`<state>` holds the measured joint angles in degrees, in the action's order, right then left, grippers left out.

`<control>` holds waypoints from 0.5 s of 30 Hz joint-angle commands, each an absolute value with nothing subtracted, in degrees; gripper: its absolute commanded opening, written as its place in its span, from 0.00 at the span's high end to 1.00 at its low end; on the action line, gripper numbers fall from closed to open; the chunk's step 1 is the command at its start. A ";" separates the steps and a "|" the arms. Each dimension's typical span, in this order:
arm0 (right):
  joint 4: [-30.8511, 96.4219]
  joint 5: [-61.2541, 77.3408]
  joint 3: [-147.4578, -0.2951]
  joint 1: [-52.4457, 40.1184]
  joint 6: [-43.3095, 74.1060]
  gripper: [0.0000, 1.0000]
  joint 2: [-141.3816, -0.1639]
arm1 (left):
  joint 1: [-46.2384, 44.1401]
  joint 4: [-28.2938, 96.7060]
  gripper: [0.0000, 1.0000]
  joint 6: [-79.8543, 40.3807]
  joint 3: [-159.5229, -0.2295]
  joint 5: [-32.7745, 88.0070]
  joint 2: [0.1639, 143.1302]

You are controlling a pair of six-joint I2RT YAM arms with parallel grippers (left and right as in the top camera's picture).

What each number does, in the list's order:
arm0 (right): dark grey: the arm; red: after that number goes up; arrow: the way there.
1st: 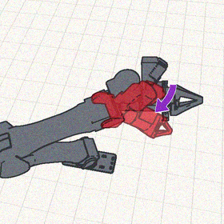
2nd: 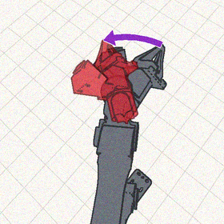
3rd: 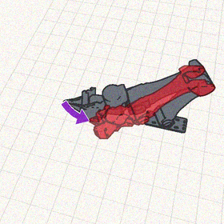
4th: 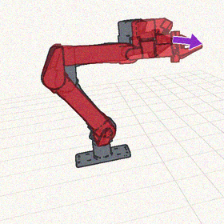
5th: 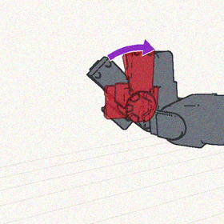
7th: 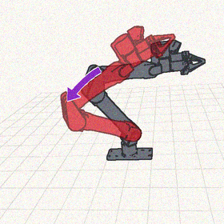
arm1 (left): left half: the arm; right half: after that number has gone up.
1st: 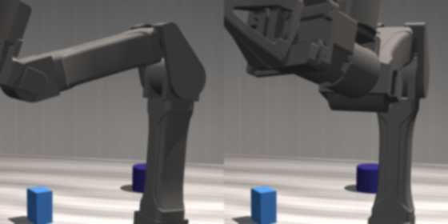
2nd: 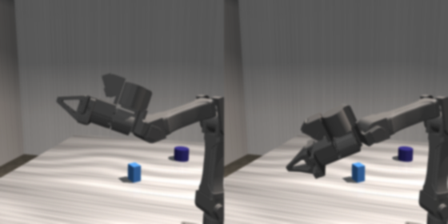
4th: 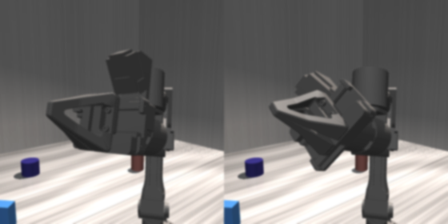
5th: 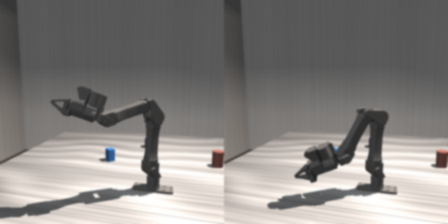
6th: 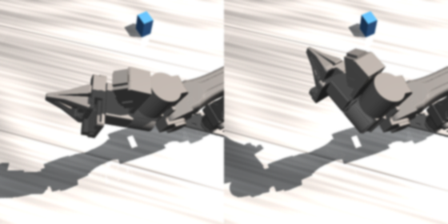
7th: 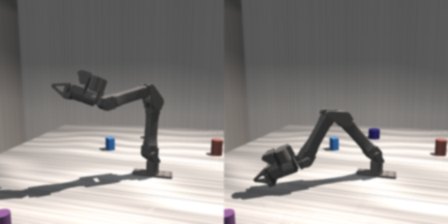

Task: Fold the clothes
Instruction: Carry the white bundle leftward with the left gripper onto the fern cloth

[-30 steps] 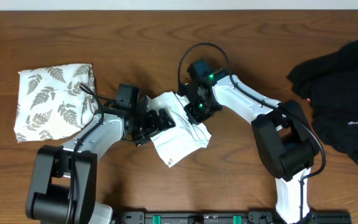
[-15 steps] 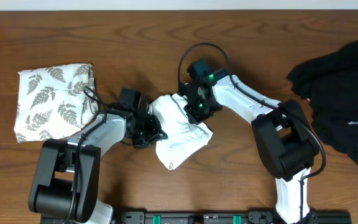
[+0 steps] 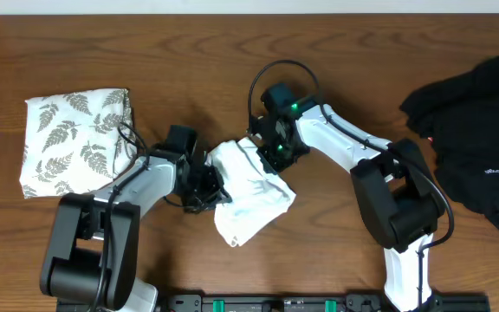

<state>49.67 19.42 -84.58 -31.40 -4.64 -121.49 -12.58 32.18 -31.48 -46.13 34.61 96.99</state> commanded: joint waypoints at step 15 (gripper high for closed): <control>55.57 13.02 -85.49 -25.10 -4.86 0.88 -102.21 | -1.76 36.64 0.94 -27.42 -56.84 5.76 86.63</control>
